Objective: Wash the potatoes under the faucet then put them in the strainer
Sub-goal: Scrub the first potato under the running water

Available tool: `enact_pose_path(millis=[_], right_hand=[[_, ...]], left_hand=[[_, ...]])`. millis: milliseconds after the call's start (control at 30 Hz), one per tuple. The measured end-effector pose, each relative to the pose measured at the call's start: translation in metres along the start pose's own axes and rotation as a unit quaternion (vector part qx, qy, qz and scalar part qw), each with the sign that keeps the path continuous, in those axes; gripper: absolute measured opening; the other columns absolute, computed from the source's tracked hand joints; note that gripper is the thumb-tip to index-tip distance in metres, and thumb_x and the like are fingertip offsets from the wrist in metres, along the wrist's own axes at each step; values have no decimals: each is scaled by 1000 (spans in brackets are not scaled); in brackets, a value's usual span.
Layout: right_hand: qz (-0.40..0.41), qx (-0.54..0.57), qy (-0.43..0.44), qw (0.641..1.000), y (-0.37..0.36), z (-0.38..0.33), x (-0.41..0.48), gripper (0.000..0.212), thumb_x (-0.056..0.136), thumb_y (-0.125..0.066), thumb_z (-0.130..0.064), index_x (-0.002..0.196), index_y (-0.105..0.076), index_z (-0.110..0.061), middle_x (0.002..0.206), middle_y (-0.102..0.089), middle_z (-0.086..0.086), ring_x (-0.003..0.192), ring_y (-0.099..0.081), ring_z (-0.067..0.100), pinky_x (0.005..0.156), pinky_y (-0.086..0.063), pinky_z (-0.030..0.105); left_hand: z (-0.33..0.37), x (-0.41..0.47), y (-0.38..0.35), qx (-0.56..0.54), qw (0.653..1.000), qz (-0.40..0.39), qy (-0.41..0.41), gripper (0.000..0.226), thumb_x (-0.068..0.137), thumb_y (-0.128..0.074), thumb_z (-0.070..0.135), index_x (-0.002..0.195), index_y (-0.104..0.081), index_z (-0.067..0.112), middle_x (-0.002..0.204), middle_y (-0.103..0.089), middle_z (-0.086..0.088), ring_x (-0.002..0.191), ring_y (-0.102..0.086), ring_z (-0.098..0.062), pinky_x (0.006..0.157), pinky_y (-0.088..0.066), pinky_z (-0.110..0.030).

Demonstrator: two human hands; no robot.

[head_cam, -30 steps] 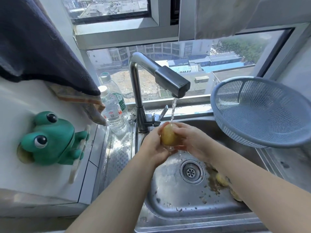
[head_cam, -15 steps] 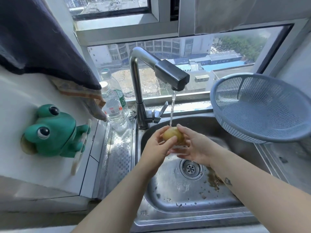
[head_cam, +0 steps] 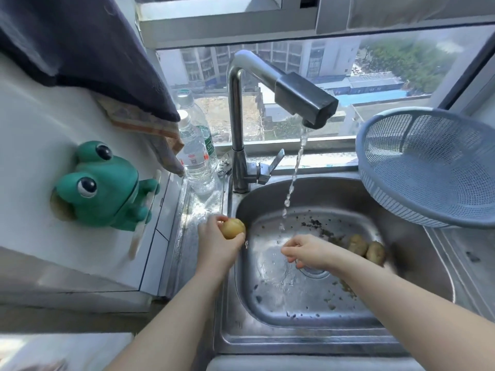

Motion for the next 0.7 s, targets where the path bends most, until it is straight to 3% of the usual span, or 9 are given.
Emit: enact_pose_path(millis=[67, 167, 267, 367, 567, 700], right_hand=[[2, 21, -5, 1000, -1, 3, 4, 30, 95, -51, -36, 114, -59, -15, 106, -64, 2, 98, -63, 18, 88, -50, 30], [9, 21, -16, 1000, -1, 13, 11, 32, 94, -53, -37, 116, -59, -15, 104, -66, 0, 98, -64, 16, 93, -51, 34], [9, 16, -25, 1000, -1, 21, 12, 30, 94, -52, -34, 116, -59, -15, 104, -65, 0, 92, -63, 12, 81, -52, 25], [-3, 22, -41, 999, -1, 28, 10, 25, 95, -50, -36, 109, -60, -18, 98, -63, -2, 77, -60, 10, 63, -43, 22], [2, 10, -51, 999, 2, 29, 12, 30, 96, -48, -37, 116, -59, -18, 101, -64, -3, 85, -63, 11, 62, -42, 21], [4, 3, -48, 999, 3, 28, 15, 33, 96, -48, -35, 121, -57, -16, 104, -65, -1, 83, -62, 11, 61, -42, 20]], left_hand=[[-5, 5, 10, 18, 999, 42, 1, 42, 76, -72, 13, 111, -49, 16, 119, -39, -6, 87, -42, -15, 71, -30, -16], [-10, 10, 12, 40, 997, 68, -17, 40, 80, -69, 12, 112, -45, 13, 123, -35, -9, 83, -43, -21, 75, -36, -24], [-16, 16, 8, 48, 995, 86, -21, 39, 82, -68, 12, 113, -44, 10, 126, -34, -13, 88, -50, -30, 77, -43, -32], [-17, 20, 3, 53, 993, 100, -23, 41, 83, -67, 10, 117, -44, 5, 128, -34, -17, 97, -54, -39, 81, -47, -42], [-23, 27, 6, 86, 991, 103, -24, 44, 86, -66, 11, 125, -45, 7, 132, -31, -16, 109, -50, -37, 86, -47, -43], [-22, 25, 4, 212, 970, 108, -56, 45, 81, -66, 10, 123, -47, 10, 132, -36, -16, 113, -47, -38, 91, -43, -48]])
Point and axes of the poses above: each hand's wrist, its own x-axis towards the middle knuckle, its own y-axis out of the back of the hand, z = x × y, the point moved 5 cm from there along x, towards the middle knuckle
